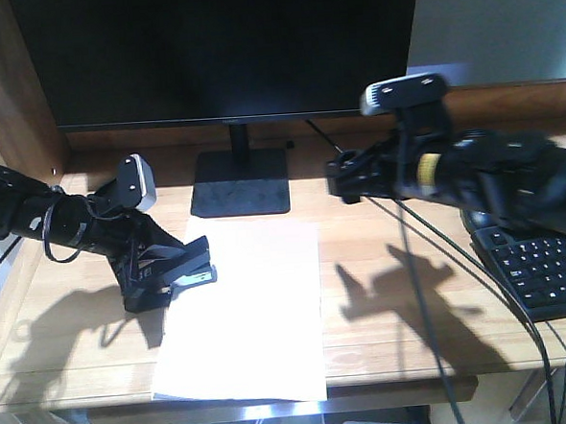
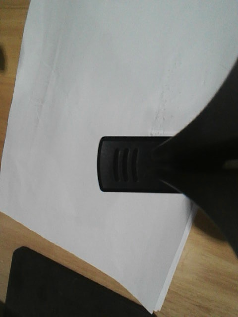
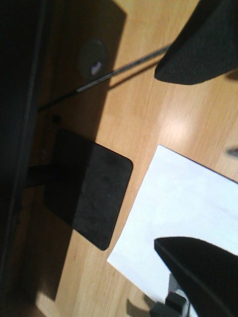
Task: Grab stapler and paper to desk for stapling
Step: 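Lift the right gripper away from the paper toward the keyboard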
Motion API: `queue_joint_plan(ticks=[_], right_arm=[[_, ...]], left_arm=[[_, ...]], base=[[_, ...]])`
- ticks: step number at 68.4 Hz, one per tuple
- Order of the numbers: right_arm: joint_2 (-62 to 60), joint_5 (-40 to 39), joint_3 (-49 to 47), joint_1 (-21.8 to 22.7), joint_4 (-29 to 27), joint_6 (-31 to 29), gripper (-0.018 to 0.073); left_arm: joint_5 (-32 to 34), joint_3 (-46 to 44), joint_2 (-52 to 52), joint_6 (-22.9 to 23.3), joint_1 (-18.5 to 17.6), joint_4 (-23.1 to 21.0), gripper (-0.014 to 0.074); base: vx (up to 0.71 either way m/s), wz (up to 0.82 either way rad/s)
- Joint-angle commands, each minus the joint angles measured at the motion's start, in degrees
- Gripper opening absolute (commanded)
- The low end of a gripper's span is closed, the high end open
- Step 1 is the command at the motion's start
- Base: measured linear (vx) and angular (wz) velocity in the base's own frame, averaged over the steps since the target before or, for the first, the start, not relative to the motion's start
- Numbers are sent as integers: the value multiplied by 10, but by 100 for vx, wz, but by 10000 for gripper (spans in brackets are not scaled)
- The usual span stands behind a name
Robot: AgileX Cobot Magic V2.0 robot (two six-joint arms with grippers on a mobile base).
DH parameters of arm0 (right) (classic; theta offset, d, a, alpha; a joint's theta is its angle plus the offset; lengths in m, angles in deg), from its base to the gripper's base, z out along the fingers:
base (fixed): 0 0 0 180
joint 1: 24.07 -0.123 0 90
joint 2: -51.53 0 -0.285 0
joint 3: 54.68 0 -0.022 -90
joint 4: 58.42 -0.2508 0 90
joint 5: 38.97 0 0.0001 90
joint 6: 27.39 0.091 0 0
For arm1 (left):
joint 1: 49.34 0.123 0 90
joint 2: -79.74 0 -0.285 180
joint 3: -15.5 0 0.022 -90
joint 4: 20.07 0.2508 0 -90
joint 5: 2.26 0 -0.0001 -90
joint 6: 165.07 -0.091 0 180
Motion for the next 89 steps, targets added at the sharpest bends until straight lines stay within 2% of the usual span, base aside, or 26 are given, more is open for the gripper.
queue_joint_plan(ticks=[1, 52, 71, 89], right_arm=[[-91, 17, 26, 3, 25, -21, 584], [-664, -5, 331, 1, 25, -34, 584], [-791, -28, 433, 1, 25, -34, 584], [-825, -30, 471, 1, 24, -33, 584]], left_arm=[[-17, -13, 30, 7, -3, -29, -6], [-17, -13, 30, 7, -3, -29, -6], [-17, -13, 30, 7, -3, -29, -6], [-17, -13, 30, 7, -3, -29, -6]], base=[[0, 0], [0, 0], [0, 0], [0, 0]])
